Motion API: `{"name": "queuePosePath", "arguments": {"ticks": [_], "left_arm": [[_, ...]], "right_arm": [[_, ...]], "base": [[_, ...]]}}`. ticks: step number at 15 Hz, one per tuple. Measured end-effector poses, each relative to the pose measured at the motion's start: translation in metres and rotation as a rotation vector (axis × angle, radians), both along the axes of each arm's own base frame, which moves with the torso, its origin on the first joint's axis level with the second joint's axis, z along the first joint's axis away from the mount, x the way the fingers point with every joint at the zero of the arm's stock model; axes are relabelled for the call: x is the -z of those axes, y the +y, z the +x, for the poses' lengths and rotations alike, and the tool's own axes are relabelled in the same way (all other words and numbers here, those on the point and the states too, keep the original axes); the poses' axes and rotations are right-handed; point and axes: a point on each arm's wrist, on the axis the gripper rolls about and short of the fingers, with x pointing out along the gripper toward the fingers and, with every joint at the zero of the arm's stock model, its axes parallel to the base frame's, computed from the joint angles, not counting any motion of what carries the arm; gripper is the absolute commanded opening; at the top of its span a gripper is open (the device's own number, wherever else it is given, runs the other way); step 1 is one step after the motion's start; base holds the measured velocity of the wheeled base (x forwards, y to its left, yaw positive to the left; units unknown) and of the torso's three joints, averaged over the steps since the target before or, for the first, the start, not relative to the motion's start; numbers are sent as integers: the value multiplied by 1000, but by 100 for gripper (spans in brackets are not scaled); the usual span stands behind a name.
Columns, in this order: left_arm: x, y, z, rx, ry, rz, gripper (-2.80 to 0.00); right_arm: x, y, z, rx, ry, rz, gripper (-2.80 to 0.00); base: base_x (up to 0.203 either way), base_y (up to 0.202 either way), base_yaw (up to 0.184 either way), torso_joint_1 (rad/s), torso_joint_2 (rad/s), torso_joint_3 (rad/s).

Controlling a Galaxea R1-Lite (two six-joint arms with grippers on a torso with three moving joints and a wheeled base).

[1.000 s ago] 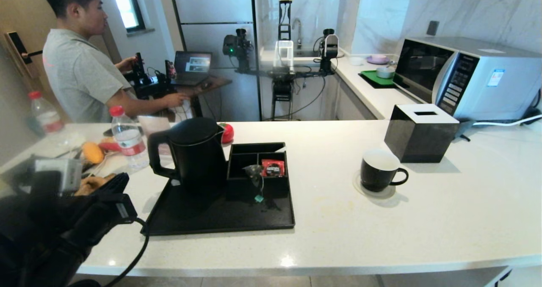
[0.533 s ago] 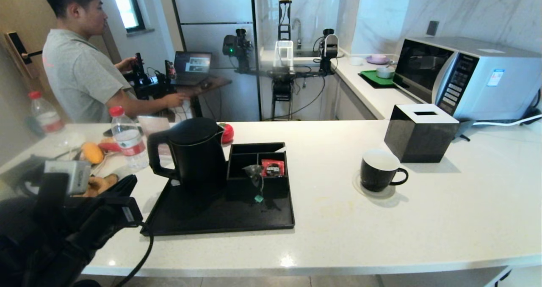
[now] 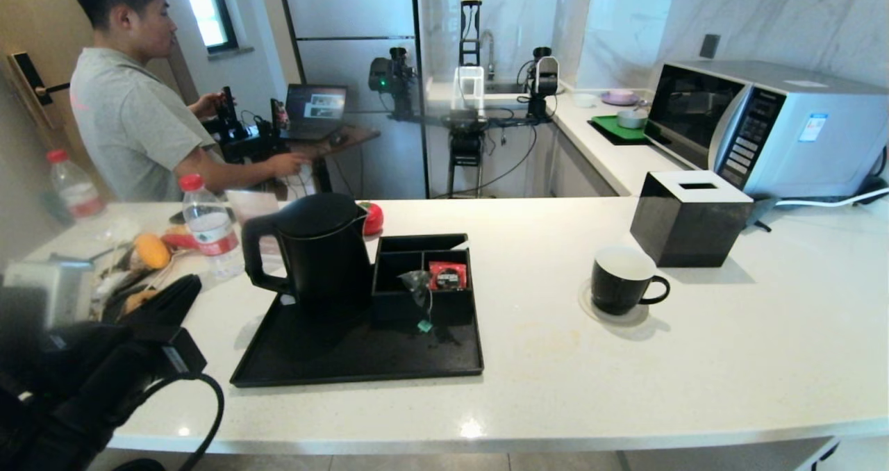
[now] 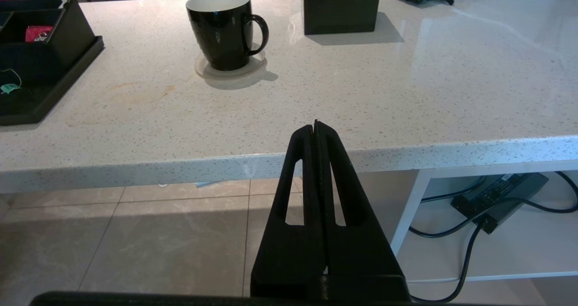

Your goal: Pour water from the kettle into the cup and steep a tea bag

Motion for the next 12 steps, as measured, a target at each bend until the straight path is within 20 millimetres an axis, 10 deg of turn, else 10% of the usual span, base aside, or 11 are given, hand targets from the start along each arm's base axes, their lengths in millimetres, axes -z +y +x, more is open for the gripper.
{"name": "queuePosePath", "arguments": {"ticks": [7, 12], "left_arm": [[6, 25, -79, 0, 87, 161, -280], [45, 33, -131, 29, 239, 134, -280]], "right_arm": [[0, 0, 0, 0, 0, 0, -280], [0, 0, 0, 0, 0, -1, -280]], "base": [[0, 0, 0, 0, 0, 0], [0, 0, 0, 0, 0, 0]]}}
